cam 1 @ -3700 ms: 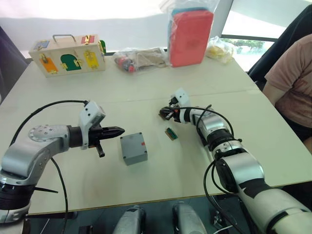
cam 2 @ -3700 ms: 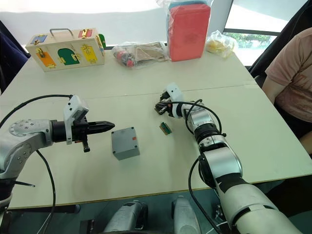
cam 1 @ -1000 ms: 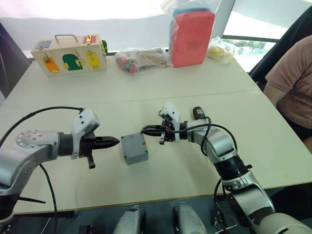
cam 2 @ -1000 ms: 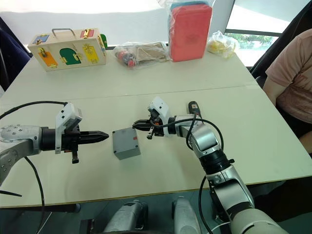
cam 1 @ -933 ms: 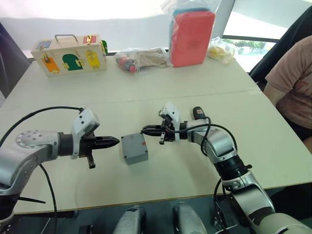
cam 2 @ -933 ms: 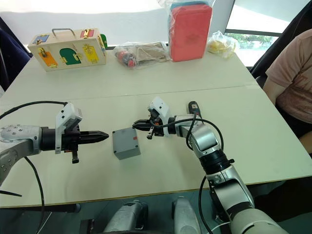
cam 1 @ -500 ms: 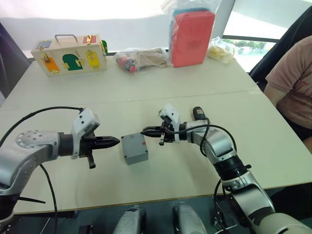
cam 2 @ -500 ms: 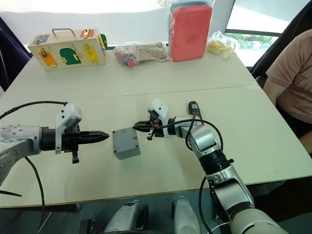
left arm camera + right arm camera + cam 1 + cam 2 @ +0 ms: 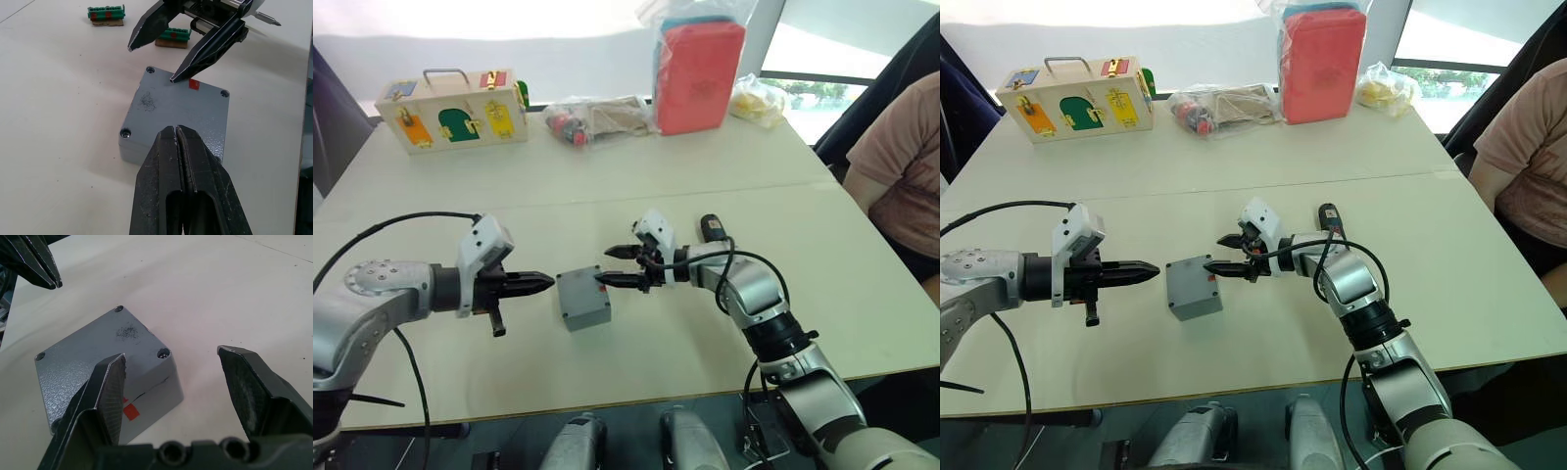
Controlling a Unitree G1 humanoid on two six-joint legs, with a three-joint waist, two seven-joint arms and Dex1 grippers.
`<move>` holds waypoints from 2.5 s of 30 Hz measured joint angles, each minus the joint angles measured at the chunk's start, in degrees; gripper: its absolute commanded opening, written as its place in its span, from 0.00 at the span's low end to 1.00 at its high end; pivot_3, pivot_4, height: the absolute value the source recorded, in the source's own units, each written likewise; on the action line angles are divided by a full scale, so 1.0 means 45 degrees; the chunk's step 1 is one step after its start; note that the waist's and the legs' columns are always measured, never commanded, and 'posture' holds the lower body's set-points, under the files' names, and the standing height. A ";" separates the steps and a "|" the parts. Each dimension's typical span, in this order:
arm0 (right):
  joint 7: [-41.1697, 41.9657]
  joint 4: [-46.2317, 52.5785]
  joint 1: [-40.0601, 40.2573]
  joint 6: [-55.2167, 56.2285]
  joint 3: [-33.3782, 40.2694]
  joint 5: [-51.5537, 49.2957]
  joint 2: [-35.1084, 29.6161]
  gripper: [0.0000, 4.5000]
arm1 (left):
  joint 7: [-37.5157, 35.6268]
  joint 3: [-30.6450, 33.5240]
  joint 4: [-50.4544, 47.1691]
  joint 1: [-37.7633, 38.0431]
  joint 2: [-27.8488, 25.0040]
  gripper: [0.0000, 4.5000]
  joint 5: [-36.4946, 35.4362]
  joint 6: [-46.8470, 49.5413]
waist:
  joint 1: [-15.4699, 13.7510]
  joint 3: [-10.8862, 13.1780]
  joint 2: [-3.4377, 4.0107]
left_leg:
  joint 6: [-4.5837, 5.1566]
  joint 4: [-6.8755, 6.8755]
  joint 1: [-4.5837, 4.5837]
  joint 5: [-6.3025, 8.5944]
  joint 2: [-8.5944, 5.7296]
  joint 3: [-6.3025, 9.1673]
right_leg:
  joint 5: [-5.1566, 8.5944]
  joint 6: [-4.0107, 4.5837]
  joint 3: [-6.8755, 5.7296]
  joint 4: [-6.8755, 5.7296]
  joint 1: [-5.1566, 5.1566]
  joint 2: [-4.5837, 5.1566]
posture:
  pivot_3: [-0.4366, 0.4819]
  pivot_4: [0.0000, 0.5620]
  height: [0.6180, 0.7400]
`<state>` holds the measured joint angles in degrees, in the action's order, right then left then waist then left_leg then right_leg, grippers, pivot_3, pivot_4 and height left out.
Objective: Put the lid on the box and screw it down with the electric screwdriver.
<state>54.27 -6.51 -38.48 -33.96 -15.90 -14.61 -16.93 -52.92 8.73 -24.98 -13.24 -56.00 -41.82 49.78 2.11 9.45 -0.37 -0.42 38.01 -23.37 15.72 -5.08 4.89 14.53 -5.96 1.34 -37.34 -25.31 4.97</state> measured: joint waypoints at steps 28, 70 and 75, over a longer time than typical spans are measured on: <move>0.0459 -0.1022 -0.5266 -0.9213 0.0818 -0.1836 -0.7054 1.00 | -0.0611 -0.0521 -0.0534 -0.2335 0.0497 0.00 -0.0567 -0.0365 | -0.0368 0.0016 0.0017 | 0.0025 0.0009 -0.0011 0.0014 -0.0014 -0.0010 | 0.0002 0.0004 0.0000 0.0037 0.0022 0.0031 | 0.48 0.27 1.00; 0.1285 -0.5487 -0.6674 -1.1243 -0.6236 0.0280 -0.5940 0.50 | 0.1316 -0.2106 -0.2145 -0.0967 0.2053 0.00 0.0104 -0.0860 | -0.0276 -0.0049 -0.0083 | 0.0041 0.0028 0.0014 0.0026 0.0000 -0.0027 | 0.0000 0.0001 0.0008 0.0033 0.0042 0.0009 | 0.48 0.27 1.00; 0.1241 -0.4864 -0.6243 -1.1091 -0.6248 0.0574 -0.6019 0.39 | 0.1539 -0.2106 -0.2143 -0.0967 0.2112 0.00 0.0039 -0.0859 | -0.0285 -0.0117 -0.0164 | 0.0041 0.0025 0.0028 0.0027 0.0004 -0.0010 | 0.0001 0.0002 0.0001 0.0042 0.0066 0.0007 | 0.48 0.27 1.00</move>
<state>59.85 -28.40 -66.57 -83.87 -44.02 -12.03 -44.02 -46.00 -0.75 -34.63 -17.59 -46.50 -41.65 45.91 0.83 8.92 -1.11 -0.23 38.12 -23.25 15.84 -5.06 4.85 14.53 -5.95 1.34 -37.15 -25.01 5.00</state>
